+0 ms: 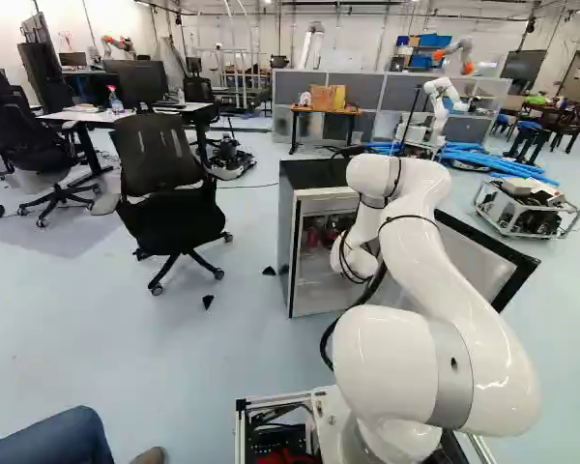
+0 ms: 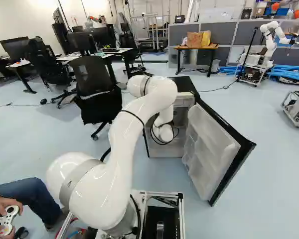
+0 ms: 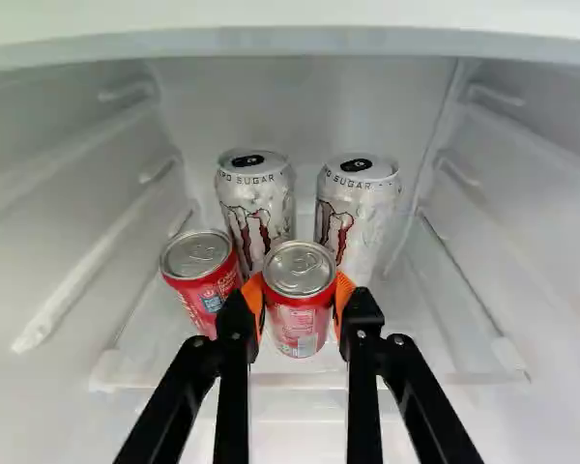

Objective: Grab a drink from the fridge

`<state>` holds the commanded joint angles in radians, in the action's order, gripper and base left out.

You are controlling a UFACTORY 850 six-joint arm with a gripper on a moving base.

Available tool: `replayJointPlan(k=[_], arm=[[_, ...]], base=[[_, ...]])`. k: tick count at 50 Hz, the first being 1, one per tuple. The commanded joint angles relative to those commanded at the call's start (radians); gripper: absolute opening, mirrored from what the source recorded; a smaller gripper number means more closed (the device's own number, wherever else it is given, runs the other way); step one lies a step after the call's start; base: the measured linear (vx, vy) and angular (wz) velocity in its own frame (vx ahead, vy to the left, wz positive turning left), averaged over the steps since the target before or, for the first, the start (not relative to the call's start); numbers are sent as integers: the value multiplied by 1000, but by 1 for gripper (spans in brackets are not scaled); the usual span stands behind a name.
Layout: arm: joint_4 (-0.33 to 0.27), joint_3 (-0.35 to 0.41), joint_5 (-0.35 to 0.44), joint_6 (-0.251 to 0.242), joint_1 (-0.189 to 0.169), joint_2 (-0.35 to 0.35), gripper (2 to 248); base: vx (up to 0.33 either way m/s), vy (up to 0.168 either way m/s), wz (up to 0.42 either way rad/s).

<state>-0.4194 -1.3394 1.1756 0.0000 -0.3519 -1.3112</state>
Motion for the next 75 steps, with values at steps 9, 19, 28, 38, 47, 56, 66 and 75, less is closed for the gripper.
replayJointPlan(k=[9,19,28,38,47,56,66,75], arm=[[0,17,0,0,0,22,93],[0,54,0,0,-2,61,93],[0,111,0,0,-7,109,93],[0,189,0,0,-15,170,93],[0,261,0,0,-24,227,93],[0,332,0,0,-33,284,93],[0,408,0,0,-41,347,93],[0,477,0,0,-44,405,93]], base=[[0,0,0],[0,0,0],[0,0,0],[0,0,0],[0,0,0],[0,0,0],[0,0,0],[0,0,0]])
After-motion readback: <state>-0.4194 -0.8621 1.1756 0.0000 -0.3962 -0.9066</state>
